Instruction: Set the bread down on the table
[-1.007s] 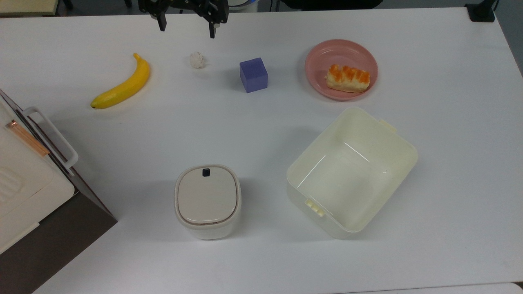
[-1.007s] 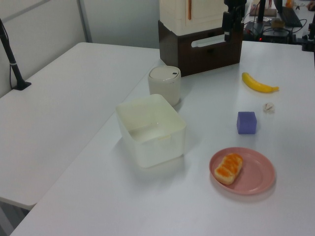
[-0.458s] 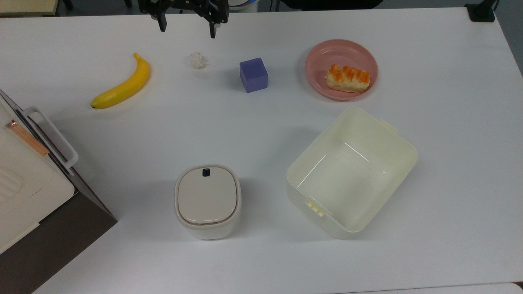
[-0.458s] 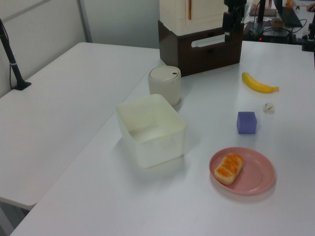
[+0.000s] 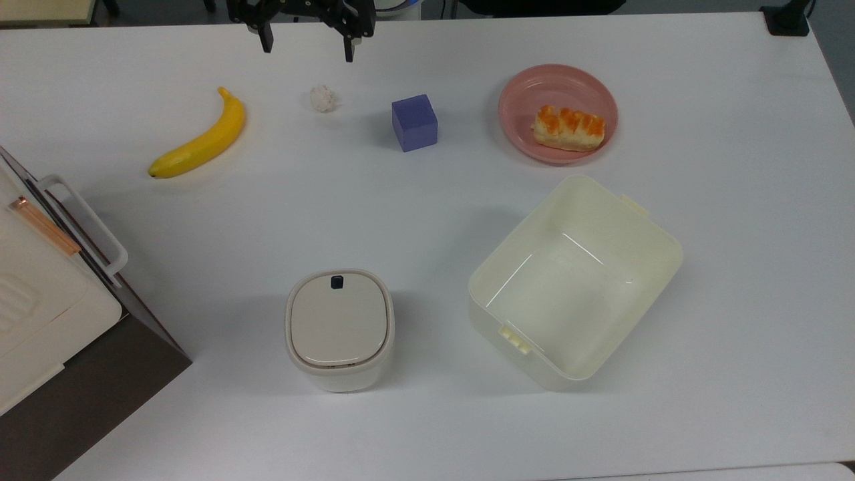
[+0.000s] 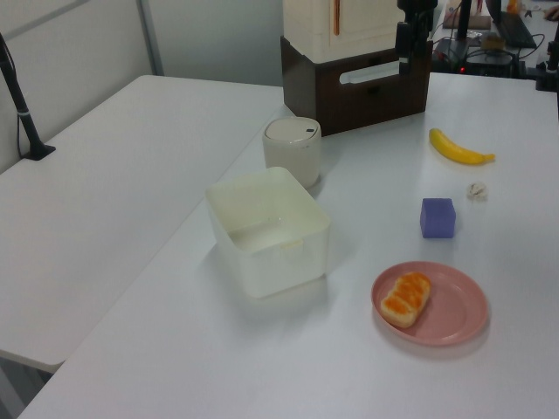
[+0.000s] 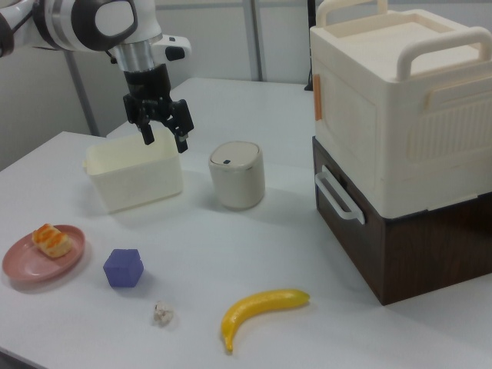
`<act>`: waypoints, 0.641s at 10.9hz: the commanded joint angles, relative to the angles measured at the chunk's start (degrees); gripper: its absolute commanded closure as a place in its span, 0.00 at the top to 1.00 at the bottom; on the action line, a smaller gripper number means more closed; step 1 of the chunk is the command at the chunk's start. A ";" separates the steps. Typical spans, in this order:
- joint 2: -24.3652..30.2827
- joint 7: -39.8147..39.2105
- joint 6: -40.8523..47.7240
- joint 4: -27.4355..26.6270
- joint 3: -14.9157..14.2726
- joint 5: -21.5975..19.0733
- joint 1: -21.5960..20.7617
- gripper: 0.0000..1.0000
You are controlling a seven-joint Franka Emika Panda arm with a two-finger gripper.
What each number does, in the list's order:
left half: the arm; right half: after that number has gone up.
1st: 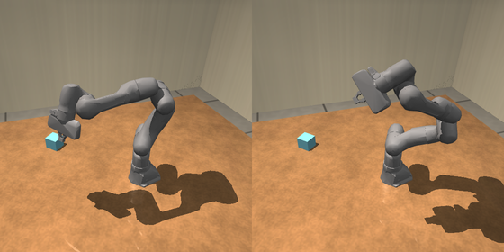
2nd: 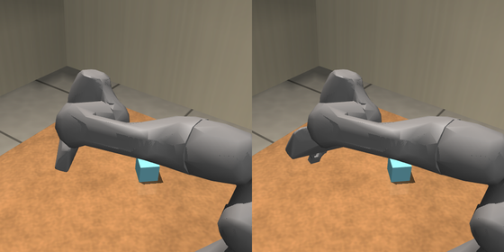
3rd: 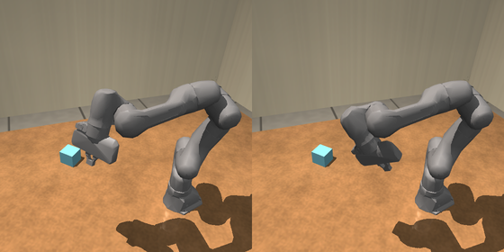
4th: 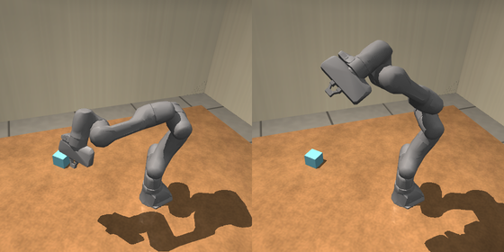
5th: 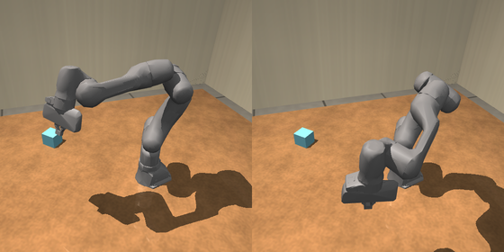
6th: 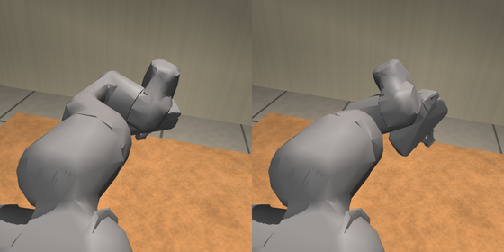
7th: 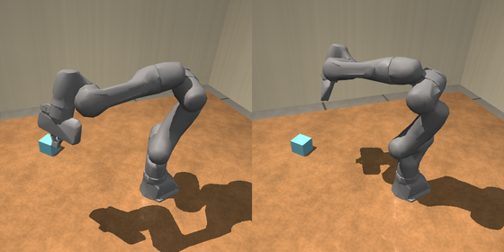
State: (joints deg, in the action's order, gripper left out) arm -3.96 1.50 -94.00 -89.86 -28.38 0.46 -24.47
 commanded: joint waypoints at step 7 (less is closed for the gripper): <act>2.12 -9.12 0.21 -6.82 2.71 -0.38 -1.37 1.00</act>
State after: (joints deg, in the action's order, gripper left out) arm -3.82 -4.17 -93.99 -94.16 -26.10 0.46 -25.04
